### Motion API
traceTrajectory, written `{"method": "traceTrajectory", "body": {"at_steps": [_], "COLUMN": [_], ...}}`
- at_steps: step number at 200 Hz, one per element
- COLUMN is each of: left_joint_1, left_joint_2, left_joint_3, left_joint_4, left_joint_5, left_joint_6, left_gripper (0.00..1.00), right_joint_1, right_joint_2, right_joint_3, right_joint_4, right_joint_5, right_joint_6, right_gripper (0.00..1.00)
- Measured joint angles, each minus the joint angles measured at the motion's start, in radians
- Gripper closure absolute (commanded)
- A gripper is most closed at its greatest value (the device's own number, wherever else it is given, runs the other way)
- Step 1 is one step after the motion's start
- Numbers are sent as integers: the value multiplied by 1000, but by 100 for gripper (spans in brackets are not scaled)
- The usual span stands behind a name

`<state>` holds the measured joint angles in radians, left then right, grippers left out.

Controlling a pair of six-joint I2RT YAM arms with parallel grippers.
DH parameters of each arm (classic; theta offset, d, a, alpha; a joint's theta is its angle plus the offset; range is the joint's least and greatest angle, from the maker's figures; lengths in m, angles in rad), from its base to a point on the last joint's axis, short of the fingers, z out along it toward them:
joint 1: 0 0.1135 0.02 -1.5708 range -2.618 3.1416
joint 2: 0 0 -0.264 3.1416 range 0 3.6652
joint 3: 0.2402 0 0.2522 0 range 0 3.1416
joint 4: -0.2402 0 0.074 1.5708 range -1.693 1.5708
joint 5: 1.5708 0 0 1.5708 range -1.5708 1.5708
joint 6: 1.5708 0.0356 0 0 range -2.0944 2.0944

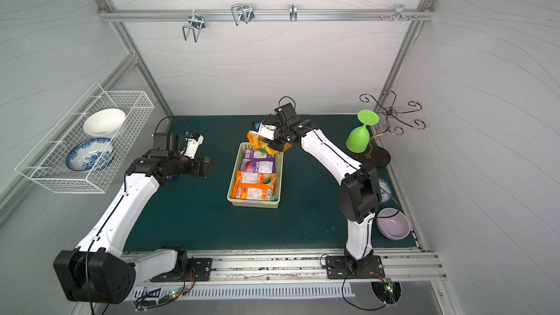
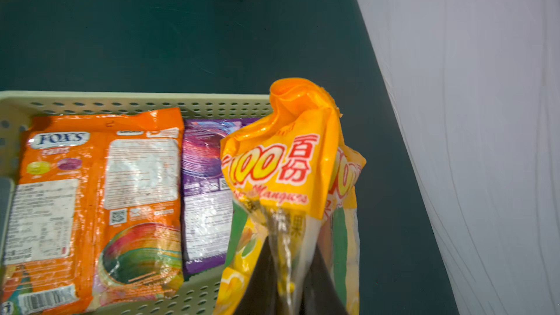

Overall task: Put the candies in the basket
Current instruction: Place the candy in the basket.

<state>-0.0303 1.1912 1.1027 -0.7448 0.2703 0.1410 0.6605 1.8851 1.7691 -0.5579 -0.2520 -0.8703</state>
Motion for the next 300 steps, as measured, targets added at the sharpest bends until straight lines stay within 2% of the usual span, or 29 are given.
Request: {"method": "traceTrajectory", "body": {"at_steps": [47, 97, 152, 248, 259, 274, 300], "left_joint_1": [0, 0, 3, 5, 5, 5, 5], "left_joint_2": [0, 0, 0, 0, 0, 0, 0], "left_joint_3": [0, 0, 0, 0, 0, 0, 0], "left_joint_4": [-7, -12, -14, -14, -14, -13, -14], "left_joint_5": [0, 0, 0, 7, 7, 12, 16], "left_joint_6": [0, 0, 0, -4, -5, -6, -11], "left_gripper": [11, 11, 11, 11, 11, 11, 11], "right_joint_1": [101, 125, 143, 212, 216, 220, 225], "right_joint_2": [30, 111, 117, 62, 51, 35, 23], "right_joint_3": [-51, -72, -113, -258, -275, -298, -304], "right_joint_4": [103, 183, 264, 348, 352, 355, 322], "right_joint_5": [21, 70, 224, 381, 393, 395, 397], "right_joint_6": [-184, -282, -266, -183, -159, -129, -85], "right_gripper": [100, 100, 100, 100, 90, 67, 46]}}
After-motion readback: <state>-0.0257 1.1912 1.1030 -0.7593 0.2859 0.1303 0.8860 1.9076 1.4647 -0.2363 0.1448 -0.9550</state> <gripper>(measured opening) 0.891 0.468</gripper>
